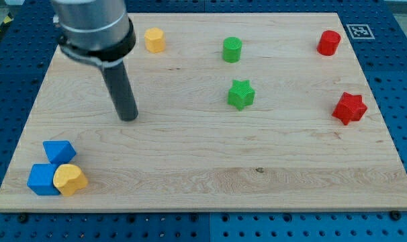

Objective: Move your arm towards top center

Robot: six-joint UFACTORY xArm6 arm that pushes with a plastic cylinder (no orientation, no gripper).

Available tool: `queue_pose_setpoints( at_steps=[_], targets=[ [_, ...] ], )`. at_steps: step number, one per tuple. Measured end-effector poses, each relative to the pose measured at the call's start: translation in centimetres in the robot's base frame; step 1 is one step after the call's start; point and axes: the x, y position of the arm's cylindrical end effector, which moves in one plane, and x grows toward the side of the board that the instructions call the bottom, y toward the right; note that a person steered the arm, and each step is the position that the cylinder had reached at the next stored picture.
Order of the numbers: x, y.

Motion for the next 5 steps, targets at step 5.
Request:
queue_pose_setpoints(
  at_steps=[5],
  targets=[
    [-9.5, 12.0]
  ],
)
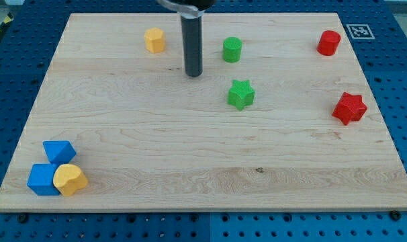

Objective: Move your arm towards top center

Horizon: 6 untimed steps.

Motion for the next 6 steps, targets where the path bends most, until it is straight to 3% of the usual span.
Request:
queue_pose_setpoints(
  at_steps=[2, 4, 6],
  targets=[
    [-6.7, 1.2],
    [-10.3, -0.4],
    [-9.3, -7.2]
  ],
)
